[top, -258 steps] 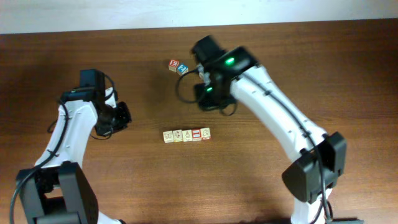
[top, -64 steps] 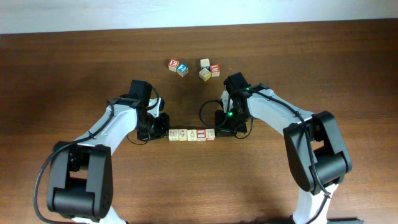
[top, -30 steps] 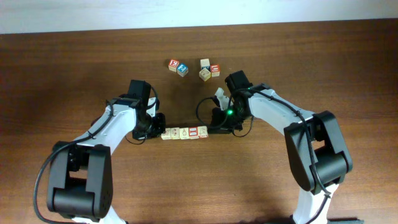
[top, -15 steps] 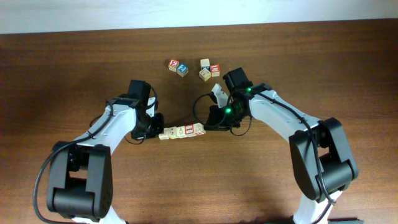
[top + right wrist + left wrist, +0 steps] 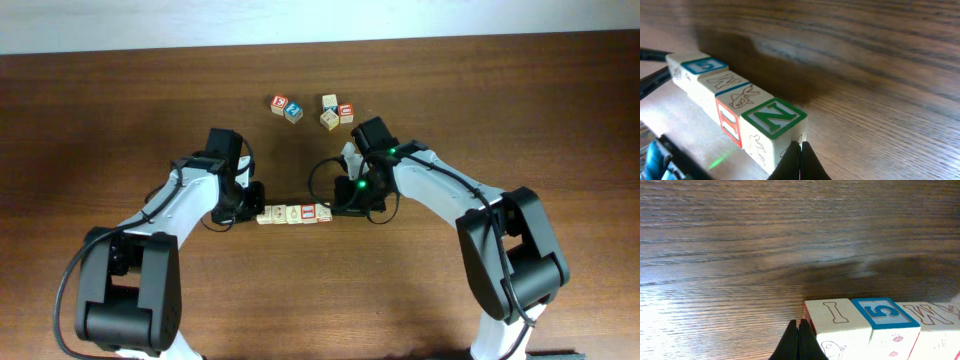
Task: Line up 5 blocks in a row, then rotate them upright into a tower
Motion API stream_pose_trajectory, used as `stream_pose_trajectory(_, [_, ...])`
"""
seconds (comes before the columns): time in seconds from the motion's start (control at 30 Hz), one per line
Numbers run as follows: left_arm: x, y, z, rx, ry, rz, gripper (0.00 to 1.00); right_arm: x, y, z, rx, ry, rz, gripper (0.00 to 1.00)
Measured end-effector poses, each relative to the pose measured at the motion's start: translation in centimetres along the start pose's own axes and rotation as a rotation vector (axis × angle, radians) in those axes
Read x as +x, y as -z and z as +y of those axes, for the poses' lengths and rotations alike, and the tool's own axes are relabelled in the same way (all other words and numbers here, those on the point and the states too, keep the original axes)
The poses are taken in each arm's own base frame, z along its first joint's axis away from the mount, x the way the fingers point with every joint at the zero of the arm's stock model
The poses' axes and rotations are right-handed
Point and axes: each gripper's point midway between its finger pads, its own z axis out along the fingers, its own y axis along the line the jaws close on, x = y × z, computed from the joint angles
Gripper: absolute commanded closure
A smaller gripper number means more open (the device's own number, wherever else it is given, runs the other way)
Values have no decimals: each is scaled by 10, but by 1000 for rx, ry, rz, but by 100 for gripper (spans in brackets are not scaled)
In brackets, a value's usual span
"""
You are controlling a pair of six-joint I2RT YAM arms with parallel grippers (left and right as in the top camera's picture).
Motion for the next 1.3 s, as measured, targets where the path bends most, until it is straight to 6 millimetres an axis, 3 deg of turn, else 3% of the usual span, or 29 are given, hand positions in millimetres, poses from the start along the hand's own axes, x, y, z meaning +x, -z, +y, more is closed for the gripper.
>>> stream_pose_trajectory(0.07, [3,0,-2,8,0,14,100,0,-1,-4,28,-23,-5,93])
stream_pose_trajectory(0.23, [7,6,-4,1,3,43,100,0,-1,-12,85,-66,-17,69])
stream_pose_trajectory(0.27, [7,6,-3,-1,4,44,100,0,-1,-14,94,-74,-19,69])
stream_pose_trajectory(0.63, [4,6,-6,1,-4,32,100,3,-2,-17,120,-111,-16,78])
stream_pose_trajectory(1.1, [2,5,-4,-43,-24,15,100,10,-4,-17,145,-141,2,79])
stream_pose_trajectory(1.3, [1,6,7,-117,-26,5,99,17,-1,-23,159,-175,32,84])
